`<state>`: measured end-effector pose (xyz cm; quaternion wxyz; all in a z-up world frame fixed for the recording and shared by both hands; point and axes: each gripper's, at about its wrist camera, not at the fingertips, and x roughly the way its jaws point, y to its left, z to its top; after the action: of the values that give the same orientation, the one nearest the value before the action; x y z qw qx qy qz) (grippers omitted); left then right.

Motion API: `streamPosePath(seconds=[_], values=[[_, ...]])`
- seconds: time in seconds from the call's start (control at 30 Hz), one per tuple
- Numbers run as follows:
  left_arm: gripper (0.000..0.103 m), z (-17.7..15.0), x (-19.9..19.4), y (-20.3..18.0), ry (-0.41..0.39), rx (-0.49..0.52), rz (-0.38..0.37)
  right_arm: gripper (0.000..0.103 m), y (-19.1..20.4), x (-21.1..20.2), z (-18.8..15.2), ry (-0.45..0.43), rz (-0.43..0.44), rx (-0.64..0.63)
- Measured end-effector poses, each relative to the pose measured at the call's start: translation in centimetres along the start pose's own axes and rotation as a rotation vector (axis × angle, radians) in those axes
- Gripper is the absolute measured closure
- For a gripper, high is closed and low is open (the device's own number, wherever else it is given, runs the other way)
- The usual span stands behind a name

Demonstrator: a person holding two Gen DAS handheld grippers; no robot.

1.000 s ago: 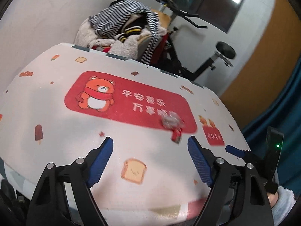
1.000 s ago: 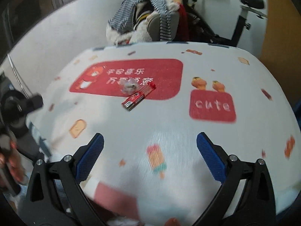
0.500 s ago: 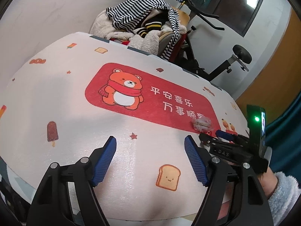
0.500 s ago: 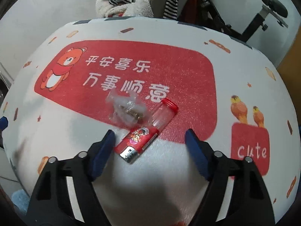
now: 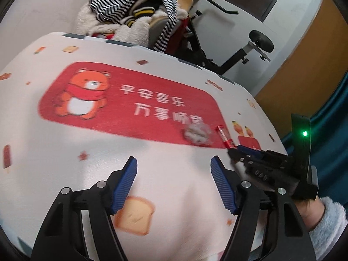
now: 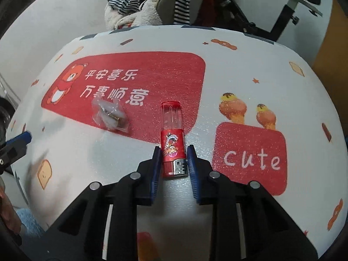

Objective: Collect trash
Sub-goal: 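Grasp the clear plastic wrapper with the left gripper while the right holds the lighter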

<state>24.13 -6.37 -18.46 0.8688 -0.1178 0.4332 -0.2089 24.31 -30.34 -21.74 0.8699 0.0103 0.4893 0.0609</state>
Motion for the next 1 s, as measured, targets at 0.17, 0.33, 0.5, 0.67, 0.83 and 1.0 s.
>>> streamPosePath(seconds=[0.17,0.33,0.5,0.67,0.83,1.0], values=[[0.037,1.6,2.8,-1.7,0.037,0.021,0.008,0.072,0.1,0.6,0.5,-0.02,-0.006,-0.005],[0.052,2.8,6.1,-3.4,0.083,0.088,0.017,0.076,-0.7,0.5,0.1,-0.075,0.039,0.008],[0.053,3.8,8.5,-4.3,0.105,0.092,0.023,0.077,-2.7,0.1,-0.3,-0.101,0.122,0.103],[0.078,3.6,9.5,-3.5,0.129,0.037,0.007,0.077,-3.3,-0.6,-0.7,-0.143,0.174,0.146],[0.083,2.3,7.1,-2.2,0.098,0.026,0.006,0.077,-3.4,-0.8,-0.8,-0.156,0.168,0.149],[0.083,0.7,2.7,-1.1,0.073,0.064,-0.006,0.077,-2.3,-1.1,-0.9,-0.171,0.14,0.09]])
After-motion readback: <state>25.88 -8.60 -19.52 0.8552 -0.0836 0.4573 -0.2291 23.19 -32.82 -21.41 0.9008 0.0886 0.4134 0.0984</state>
